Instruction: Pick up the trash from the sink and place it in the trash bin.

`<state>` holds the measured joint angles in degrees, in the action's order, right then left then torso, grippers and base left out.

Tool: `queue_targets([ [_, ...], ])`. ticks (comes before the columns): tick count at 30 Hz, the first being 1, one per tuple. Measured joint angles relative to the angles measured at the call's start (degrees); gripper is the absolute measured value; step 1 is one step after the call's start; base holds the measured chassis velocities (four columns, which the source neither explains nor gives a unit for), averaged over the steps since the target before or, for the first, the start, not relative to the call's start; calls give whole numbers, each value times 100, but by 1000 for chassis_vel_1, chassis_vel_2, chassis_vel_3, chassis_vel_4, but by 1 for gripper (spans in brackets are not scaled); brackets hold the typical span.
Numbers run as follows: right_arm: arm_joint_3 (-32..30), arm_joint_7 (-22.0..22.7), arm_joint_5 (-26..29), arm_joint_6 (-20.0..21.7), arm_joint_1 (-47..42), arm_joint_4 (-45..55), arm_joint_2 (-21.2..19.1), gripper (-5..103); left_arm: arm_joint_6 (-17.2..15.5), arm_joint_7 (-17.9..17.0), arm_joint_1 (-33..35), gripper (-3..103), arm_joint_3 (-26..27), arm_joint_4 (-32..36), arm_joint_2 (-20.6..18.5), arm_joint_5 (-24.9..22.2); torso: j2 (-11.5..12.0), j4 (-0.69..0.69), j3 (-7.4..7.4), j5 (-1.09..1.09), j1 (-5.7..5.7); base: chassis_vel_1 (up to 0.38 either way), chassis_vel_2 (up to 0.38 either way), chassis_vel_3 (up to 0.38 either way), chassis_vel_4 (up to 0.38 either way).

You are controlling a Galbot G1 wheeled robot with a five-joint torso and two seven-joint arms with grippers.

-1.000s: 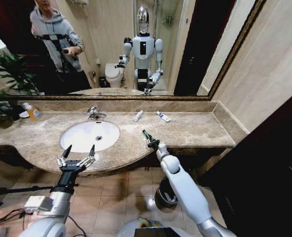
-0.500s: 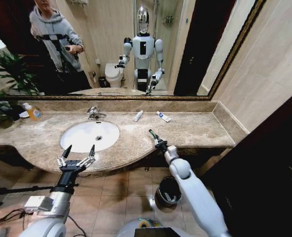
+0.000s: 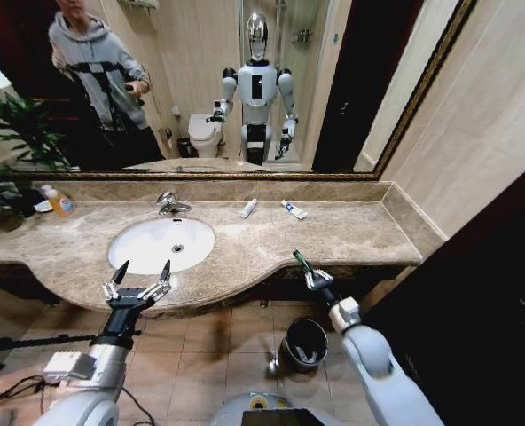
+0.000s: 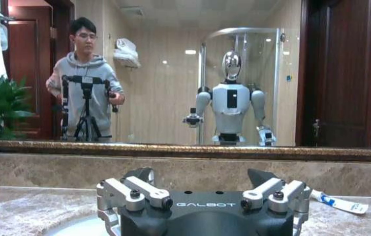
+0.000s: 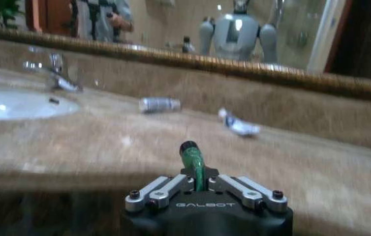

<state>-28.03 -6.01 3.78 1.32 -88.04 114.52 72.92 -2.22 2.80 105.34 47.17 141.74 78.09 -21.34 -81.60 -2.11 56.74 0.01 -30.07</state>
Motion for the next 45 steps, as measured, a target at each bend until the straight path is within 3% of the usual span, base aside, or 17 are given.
queue_targets([
  [5,-47,1,-165,-66,-489,-175,147,5,0,0,0,100,0,0,0,0,0,0,0,-1,0,0,0,0,0],
  [9,29,-11,320,494,-607,-479,267,5,0,0,0,100,0,0,0,0,0,0,0,-1,0,0,0,0,0],
  [12,56,-230,111,665,-444,-1153,323,5,0,0,0,100,0,0,0,0,0,0,1,0,-1,0,0,0,0],
  [16,-86,-676,-1056,358,22,-2303,376,5,0,0,0,100,0,0,0,0,0,-1,1,0,-1,0,0,0,0],
  [20,-52,-679,-1300,308,315,-2988,430,5,0,0,0,100,0,0,0,0,0,0,1,-1,-1,0,0,0,0],
  [24,-75,-525,-1706,-78,626,-3718,551,5,0,0,0,100,0,0,0,0,0,-1,1,0,-2,0,0,0,0],
  [32,-12,-378,-1815,-294,1332,-5325,759,5,0,0,0,100,0,0,0,0,0,0,1,-1,-1,0,0,0,0],
  [37,5,-372,-1253,-208,1845,-6190,934,5,0,0,0,100,0,0,0,0,0,0,1,-1,-2,0,0,0,0],
  [45,14,-383,-1317,-449,2558,-7468,1001,5,0,0,0,100,0,0,0,0,1,0,1,0,-1,0,0,0,0],
])
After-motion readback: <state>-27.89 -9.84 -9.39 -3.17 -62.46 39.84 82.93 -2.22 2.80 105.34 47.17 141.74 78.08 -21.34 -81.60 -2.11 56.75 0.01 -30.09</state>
